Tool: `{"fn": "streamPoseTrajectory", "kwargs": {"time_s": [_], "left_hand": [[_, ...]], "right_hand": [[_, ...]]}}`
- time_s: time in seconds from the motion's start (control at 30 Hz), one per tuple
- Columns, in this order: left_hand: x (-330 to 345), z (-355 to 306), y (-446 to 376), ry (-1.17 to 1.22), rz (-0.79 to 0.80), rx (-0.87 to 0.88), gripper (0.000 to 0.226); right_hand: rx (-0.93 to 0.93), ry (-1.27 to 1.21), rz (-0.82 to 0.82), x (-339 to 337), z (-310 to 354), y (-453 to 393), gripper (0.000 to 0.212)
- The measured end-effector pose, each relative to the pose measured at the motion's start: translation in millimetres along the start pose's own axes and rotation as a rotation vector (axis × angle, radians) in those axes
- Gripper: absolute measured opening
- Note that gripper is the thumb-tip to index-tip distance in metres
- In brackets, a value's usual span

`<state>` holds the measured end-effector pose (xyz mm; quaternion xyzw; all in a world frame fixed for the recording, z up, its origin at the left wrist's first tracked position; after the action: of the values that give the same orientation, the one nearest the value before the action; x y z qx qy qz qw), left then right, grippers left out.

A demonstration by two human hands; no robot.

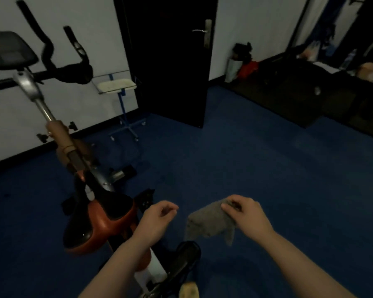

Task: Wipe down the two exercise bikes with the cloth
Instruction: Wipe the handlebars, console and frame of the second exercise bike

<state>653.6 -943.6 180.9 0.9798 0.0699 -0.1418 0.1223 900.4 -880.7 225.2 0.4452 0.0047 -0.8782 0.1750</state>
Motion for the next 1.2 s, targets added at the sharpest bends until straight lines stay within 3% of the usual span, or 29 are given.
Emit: {"fn": "streamPoseTrajectory", "kwargs": {"time_s": [0.3, 0.5, 0.63, 0.83, 1.07, 1.2], "left_hand": [[-24, -25, -85, 0.016, -0.196, -0.066, 0.009], [2, -22, -138, 0.034, -0.214, -0.183, 0.009], [17, -41, -184, 0.059, -0.400, -0.193, 0.010], [53, -98, -240, 0.086, -0.408, -0.167, 0.010], [28, -101, -219, 0.078, -0.676, -0.250, 0.012], [27, -98, -216, 0.103, -0.719, -0.285, 0.012]], "right_hand": [[-0.037, -0.026, 0.045, -29, -11, -120, 0.011], [-0.076, -0.137, -0.004, -56, -33, -220, 0.006], [-0.177, -0.112, 0.146, -78, -44, -296, 0.008], [-0.244, -0.086, 0.189, -114, -56, -382, 0.003], [-0.350, -0.158, 0.345, -91, -27, -410, 0.006], [-0.424, -0.141, 0.447, -73, -7, -414, 0.009]]}}
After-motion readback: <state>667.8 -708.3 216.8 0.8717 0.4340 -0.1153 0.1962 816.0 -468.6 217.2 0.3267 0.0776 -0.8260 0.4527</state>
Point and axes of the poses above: each hand's wrist, its own y-axis away from the middle knuckle, its own x-axis out of the palm, z = x × y, the point moved 5 cm from there along -y, towards the middle knuckle, and after that the axes turned 9 degrees about y, right-handed, at the moved point
